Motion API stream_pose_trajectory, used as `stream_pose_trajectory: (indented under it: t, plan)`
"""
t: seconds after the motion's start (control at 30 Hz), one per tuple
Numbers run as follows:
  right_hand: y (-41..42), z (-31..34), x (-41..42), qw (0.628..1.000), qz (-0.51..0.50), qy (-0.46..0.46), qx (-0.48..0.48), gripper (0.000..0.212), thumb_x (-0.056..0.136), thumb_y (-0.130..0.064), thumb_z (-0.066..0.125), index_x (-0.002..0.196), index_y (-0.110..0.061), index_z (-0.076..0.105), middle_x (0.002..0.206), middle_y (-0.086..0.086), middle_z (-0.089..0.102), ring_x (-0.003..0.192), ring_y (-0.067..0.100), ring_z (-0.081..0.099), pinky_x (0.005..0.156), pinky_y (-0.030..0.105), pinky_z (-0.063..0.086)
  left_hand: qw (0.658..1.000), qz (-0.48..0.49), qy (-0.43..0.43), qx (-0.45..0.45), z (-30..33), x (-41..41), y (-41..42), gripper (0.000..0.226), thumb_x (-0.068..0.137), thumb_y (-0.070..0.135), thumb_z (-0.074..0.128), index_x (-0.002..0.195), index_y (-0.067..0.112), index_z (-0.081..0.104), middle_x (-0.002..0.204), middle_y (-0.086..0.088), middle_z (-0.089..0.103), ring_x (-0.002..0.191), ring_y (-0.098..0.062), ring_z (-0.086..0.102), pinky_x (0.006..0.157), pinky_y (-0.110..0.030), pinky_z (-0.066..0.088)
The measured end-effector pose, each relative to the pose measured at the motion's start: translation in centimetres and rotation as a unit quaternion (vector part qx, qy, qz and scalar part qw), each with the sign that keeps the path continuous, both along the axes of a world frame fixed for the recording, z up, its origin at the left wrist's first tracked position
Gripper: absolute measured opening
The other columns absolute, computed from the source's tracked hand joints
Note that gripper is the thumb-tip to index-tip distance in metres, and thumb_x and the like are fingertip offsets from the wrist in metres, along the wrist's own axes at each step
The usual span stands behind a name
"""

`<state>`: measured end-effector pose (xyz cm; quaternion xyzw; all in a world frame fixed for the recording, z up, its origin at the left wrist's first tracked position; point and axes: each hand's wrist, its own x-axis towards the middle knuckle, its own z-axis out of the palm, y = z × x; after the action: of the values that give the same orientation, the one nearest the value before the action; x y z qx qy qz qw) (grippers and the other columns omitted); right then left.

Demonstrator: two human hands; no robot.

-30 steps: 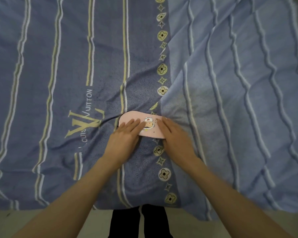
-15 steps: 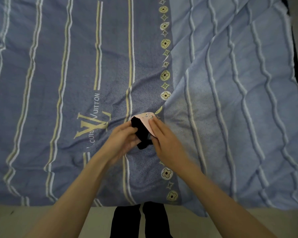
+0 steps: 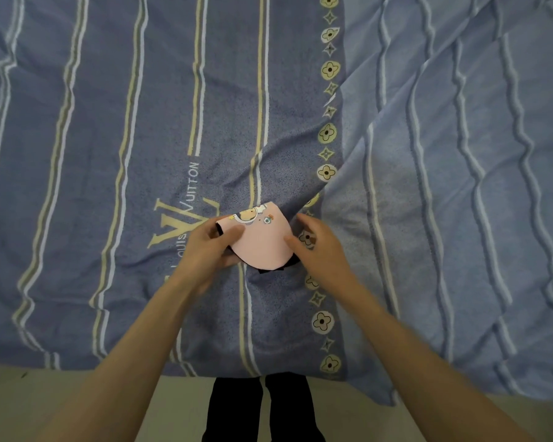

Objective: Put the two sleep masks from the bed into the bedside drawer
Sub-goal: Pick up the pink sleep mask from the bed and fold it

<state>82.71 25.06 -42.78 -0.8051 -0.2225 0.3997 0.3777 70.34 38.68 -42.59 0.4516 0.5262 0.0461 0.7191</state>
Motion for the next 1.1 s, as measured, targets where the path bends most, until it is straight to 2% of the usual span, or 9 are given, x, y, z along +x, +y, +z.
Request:
stream_pose_trajectory:
  t: [0.1,0.2,0.3,0.37,0.47,0.67,0.73,0.83,1.1]
  plan:
    - [0.3,0.4,0.5,0.994,-0.008,0.105,0.008,0.047,0.087,-0.031,0.057,0.129,-0.014,0.044,0.130,0.002,0.051,0.118,0.014,0.048,0.100,0.027,0.041,0.999,0.017,-0.033,-0.022,0.3,-0.1,0.2,0.021,0.085,0.009,0.057,0.106,0.004,0.060,0.101,-0.009,0.067,0.089,-0.020,0.066,0.072,-0.035,0.060]
    - [0.6,0.9,0.3,0.985,0.012,0.164,0.042,0.024,0.087,-0.027,0.057,0.108,-0.016,0.057,0.107,0.001,0.062,0.094,0.008,0.058,0.074,0.009,0.049,0.997,0.023,-0.064,-0.047,0.8,0.0,0.3,0.013,0.084,0.007,0.058,0.096,0.008,0.064,0.097,-0.009,0.068,0.084,-0.017,0.068,0.067,-0.029,0.059]
    - [0.8,1.1,0.4,0.980,-0.039,0.191,0.034,0.020,0.084,-0.020,0.061,0.103,-0.012,0.060,0.103,0.008,0.065,0.092,0.019,0.061,0.077,0.025,0.053,0.998,-0.019,-0.044,-0.034,1.1,0.0,0.4,0.007,0.083,0.007,0.060,0.088,0.011,0.062,0.094,-0.009,0.067,0.081,-0.017,0.068,0.067,-0.028,0.060]
    - [0.7,1.2,0.6,0.984,-0.058,0.166,0.030,0.013,0.082,-0.016,0.063,0.095,-0.013,0.062,0.093,0.006,0.065,0.088,0.021,0.062,0.075,0.031,0.053,0.993,-0.115,0.006,0.035,1.3,-0.2,0.8,0.006,0.081,0.010,0.064,0.082,0.015,0.060,0.088,-0.004,0.069,0.077,-0.014,0.067,0.067,-0.023,0.058]
    - [0.7,1.5,1.1,0.993,-0.034,0.112,0.030,0.006,0.080,-0.015,0.065,0.085,-0.018,0.062,0.078,-0.004,0.062,0.073,0.014,0.060,0.057,0.016,0.049,0.952,-0.254,0.037,0.165,1.8,-0.1,1.5,0.013,0.076,0.025,0.071,0.086,0.021,0.063,0.087,-0.008,0.068,0.077,-0.016,0.059,0.072,-0.032,0.049]
    - [1.2,2.1,1.0,0.996,-0.014,0.086,0.020,0.008,0.079,-0.018,0.066,0.086,-0.016,0.062,0.078,0.001,0.063,0.067,0.017,0.063,0.052,0.024,0.053,0.927,-0.273,-0.004,0.257,2.6,1.1,1.4,0.009,0.075,0.025,0.071,0.080,0.024,0.063,0.080,-0.020,0.063,0.067,-0.020,0.050,0.062,-0.036,0.041]
    - [1.0,2.3,1.0,0.985,-0.050,0.165,0.025,0.013,0.080,-0.017,0.065,0.090,-0.009,0.062,0.081,0.008,0.064,0.059,0.019,0.063,0.052,0.024,0.053,0.942,-0.245,-0.011,0.230,2.4,1.0,1.3,0.009,0.075,0.020,0.071,0.076,0.024,0.063,0.078,-0.018,0.063,0.067,-0.018,0.051,0.062,-0.032,0.042]
    - [0.4,2.4,1.1,0.967,-0.076,0.241,0.019,0.014,0.081,-0.012,0.063,0.095,-0.013,0.061,0.097,0.012,0.064,0.085,0.030,0.063,0.080,0.044,0.054,0.973,-0.189,-0.021,0.129,2.2,0.4,1.2,0.010,0.074,0.014,0.071,0.075,0.023,0.066,0.077,-0.006,0.067,0.067,-0.010,0.061,0.062,-0.022,0.051]
    - [0.1,2.9,-0.2,0.991,-0.057,0.054,0.113,0.033,0.079,0.005,0.057,0.091,-0.024,0.065,0.087,-0.008,0.061,0.086,0.009,0.057,0.073,0.014,0.048,0.977,-0.146,-0.105,-0.113,2.1,-0.8,1.3,0.037,0.070,0.007,0.065,0.106,0.013,0.063,0.093,0.001,0.074,0.084,-0.015,0.069,0.067,-0.027,0.059]
